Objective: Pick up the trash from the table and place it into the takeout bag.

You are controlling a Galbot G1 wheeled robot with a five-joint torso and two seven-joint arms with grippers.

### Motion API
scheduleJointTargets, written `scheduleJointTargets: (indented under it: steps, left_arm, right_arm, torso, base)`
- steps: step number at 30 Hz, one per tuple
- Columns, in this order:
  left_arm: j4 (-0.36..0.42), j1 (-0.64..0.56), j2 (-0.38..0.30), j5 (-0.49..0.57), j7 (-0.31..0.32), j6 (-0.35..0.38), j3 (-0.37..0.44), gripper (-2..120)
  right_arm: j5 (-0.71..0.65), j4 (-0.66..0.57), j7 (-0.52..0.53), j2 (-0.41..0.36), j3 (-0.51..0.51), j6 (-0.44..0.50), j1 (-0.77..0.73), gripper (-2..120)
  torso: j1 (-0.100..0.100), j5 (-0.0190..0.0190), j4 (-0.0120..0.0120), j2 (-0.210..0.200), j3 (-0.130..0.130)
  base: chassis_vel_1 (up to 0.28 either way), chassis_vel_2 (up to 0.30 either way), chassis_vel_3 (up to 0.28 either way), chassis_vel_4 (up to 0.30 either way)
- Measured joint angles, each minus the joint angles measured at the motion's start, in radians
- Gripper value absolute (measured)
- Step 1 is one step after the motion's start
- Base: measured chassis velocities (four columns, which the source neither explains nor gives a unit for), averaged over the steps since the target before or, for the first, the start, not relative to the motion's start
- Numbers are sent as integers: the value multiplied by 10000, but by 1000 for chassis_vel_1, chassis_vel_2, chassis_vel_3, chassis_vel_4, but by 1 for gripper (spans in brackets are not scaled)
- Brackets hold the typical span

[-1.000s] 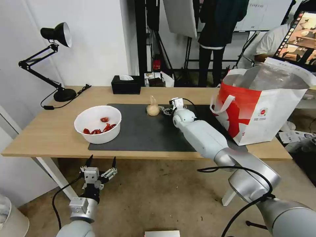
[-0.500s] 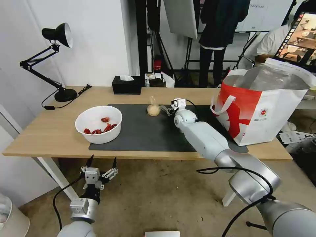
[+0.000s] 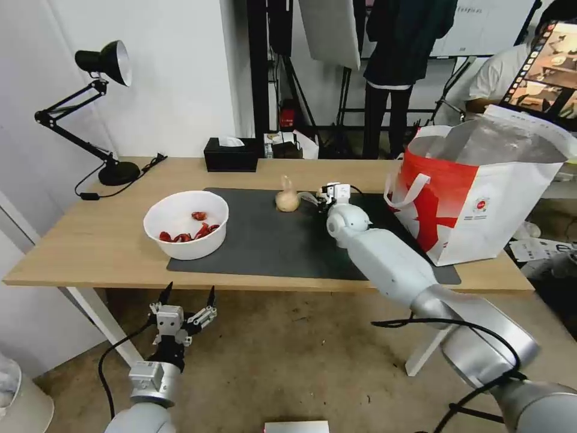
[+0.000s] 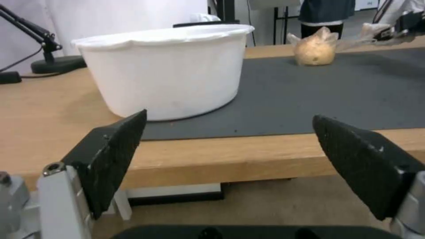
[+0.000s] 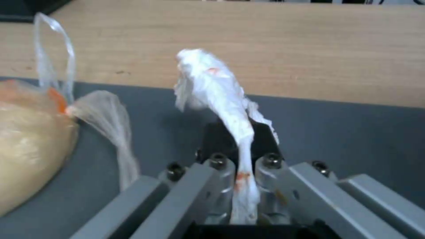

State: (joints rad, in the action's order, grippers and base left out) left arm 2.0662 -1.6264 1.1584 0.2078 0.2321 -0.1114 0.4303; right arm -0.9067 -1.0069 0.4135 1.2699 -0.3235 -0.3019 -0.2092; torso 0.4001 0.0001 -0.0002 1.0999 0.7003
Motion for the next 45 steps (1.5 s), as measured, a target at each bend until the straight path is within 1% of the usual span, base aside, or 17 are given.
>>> scheduleJointTargets:
  steps: [2,8,11,12,13,15,16,19,20,21,23,28,35,36,39,40,45]
  left_arm:
    - [90,-32,-12,-1,5,0,-15,100]
    - [138,-62,-12,-1,8,3,-12,100]
    - [189,-114,36,-18,18,3,7,100]
    - [189,-114,36,-18,18,3,7,100]
    - [207,-139,52,-34,20,1,8,100]
    - [223,-150,55,-49,22,-3,7,100]
    - [223,-150,55,-49,22,-3,7,100]
    - [274,-133,49,-67,25,-5,-54,100]
    - [274,-133,49,-67,25,-5,-54,100]
    - [305,-131,48,-84,24,-5,-88,100]
    - [382,-132,48,-125,18,-6,-180,100]
    - [502,-93,58,-186,11,14,-357,100]
    - [769,-181,13,-193,-25,75,-320,100]
    - [769,-181,13,-193,-25,75,-320,100]
    - [824,-263,-12,-191,-27,77,-258,100]
    - [824,-263,-12,-191,-27,77,-258,100]
    - [930,-291,-15,-181,-27,76,-249,100]
  right_arm:
    - [-305,-871,-42,-419,76,228,-234,0]
    - [-505,-1947,-269,-889,226,586,-585,0]
    - [80,-4542,-561,-2025,833,2038,-1368,0]
    - [80,-4542,-561,-2025,833,2038,-1368,0]
    - [488,-5492,-248,-2536,1237,2332,-1603,0]
    - [758,-6372,379,-3170,1774,2315,-1776,0]
    - [758,-6372,379,-3170,1774,2315,-1776,0]
    - [624,-7716,2816,-4837,3230,653,-1935,0]
    - [624,-7716,2816,-4837,3230,653,-1935,0]
    - [84,-7841,3597,-5255,3569,10,-1924,0]
    - [-957,-7738,4206,-5806,3916,-898,-1860,0]
    - [-2083,-7342,3899,-6404,4061,-1706,-1820,0]
    - [-2881,-7224,3680,-6433,4003,-2467,-1694,27]
    - [-2881,-7224,3680,-6433,4003,-2467,-1694,27]
    - [-2886,-7225,3680,-6500,3888,-2528,-1549,42]
    - [-2886,-7225,3680,-6500,3888,-2528,-1549,42]
    - [-2905,-7467,3328,-6591,3944,-2281,-1642,62]
  torso:
    - [1,-1,4,0,-1]
    - [0,0,2,0,-2]
    - [0,1,3,0,-3]
    - [0,1,3,0,-3]
    - [-1,1,4,1,-4]
    - [-2,2,2,1,-4]
    - [-2,2,2,1,-4]
    - [-2,2,-2,2,-5]
    - [-2,2,-2,2,-5]
    - [-3,-2,-6,3,-6]
    - [-2,6,-5,2,-6]
    - [-2,3,-1,2,-4]
    - [-1,0,3,2,-3]
    - [-1,0,3,2,-3]
    - [-2,-2,3,2,-3]
    - [-2,-2,3,2,-3]
    - [-1,-1,3,2,-3]
  base:
    - [0,0,0,0]
    - [0,0,0,0]
    - [0,0,0,0]
    - [0,0,0,0]
    - [0,0,0,0]
    - [0,0,0,0]
    - [0,0,0,0]
    - [0,0,0,0]
    - [0,0,0,0]
    - [0,0,0,0]
    - [0,0,0,0]
    - [0,0,0,0]
    - [0,0,0,0]
    - [0,0,0,0]
    - [0,0,0,0]
    - [0,0,0,0]
    - [0,0,0,0]
